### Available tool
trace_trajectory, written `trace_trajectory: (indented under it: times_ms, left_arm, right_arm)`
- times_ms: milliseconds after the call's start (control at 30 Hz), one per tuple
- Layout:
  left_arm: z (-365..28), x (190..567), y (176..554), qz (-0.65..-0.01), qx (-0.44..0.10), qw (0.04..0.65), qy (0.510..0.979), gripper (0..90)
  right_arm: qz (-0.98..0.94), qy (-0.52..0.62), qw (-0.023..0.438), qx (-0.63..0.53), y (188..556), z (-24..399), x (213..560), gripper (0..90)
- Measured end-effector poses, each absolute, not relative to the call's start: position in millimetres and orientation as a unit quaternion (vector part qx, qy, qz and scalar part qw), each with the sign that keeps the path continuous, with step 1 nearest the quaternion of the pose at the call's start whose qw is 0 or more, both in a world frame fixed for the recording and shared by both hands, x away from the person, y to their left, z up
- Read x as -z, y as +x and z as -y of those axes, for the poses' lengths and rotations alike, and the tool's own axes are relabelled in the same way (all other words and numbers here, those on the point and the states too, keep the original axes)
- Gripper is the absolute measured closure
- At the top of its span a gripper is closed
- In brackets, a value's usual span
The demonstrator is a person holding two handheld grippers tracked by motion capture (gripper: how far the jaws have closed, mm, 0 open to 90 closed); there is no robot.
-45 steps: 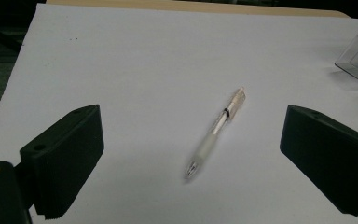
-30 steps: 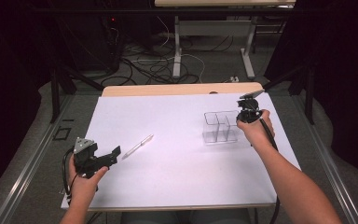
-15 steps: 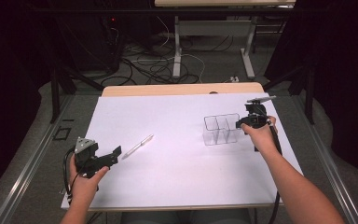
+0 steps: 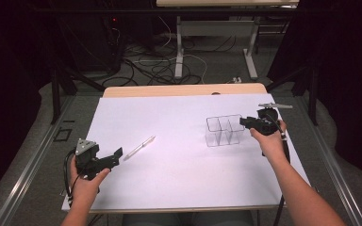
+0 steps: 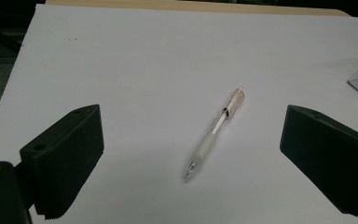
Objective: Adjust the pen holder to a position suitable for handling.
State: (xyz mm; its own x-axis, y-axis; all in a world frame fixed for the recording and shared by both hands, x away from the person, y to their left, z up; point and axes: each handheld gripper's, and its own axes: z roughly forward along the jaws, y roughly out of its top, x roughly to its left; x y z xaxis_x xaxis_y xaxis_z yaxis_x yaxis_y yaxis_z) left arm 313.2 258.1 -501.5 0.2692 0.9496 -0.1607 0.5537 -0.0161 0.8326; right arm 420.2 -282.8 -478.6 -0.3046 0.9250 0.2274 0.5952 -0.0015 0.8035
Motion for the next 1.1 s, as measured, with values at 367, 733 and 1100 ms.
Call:
trace_trajectory:
  times_ms: [367,733,1100]
  left_arm:
    - [-257,502,314,-0.558,-0.232,0.424,0.675,6.2]
    - [-257,502,314,-0.558,-0.231,0.423,0.676,6.2]
    - [-257,502,314,-0.558,-0.230,0.422,0.676,6.2]
  right_arm:
    - [-0.687,0.511,0.270,-0.440,406,291,491,86.8]
    - [-0.692,0.530,0.254,-0.419,408,295,524,90.0]
    - [-0.699,0.527,0.242,-0.419,407,288,532,90.0]
